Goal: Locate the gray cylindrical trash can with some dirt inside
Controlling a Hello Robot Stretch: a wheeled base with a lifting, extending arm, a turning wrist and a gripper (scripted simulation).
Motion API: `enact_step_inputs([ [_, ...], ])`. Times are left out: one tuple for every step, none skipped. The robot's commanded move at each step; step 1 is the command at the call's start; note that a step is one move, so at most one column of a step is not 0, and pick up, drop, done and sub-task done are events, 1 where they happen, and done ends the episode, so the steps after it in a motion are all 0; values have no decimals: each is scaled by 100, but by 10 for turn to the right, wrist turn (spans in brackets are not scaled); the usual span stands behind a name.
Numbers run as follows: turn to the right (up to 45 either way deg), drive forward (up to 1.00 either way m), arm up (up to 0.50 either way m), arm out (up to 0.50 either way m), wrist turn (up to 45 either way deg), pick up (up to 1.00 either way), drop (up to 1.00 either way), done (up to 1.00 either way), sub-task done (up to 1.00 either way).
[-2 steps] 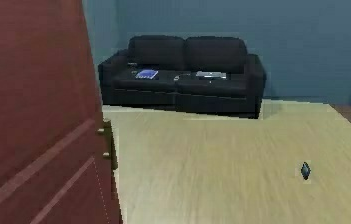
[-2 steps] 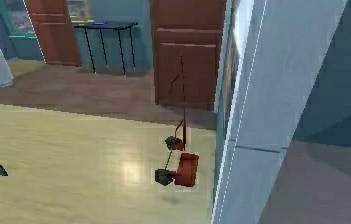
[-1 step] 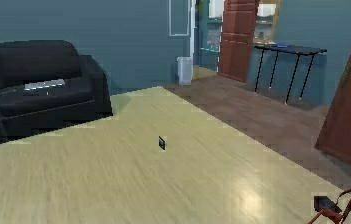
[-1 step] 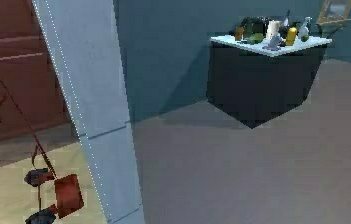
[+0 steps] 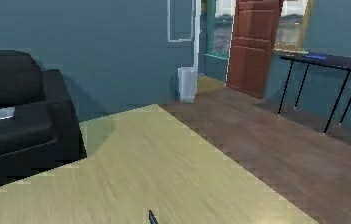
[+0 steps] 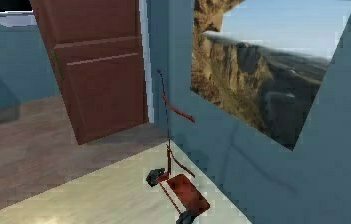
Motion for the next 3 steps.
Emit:
enact_step_inputs([
  [30,0,0,0,0,0,0,0,0],
  [0,100,0,0,0,0,0,0,0],
  [30,0,0,0,0,0,0,0,0],
])
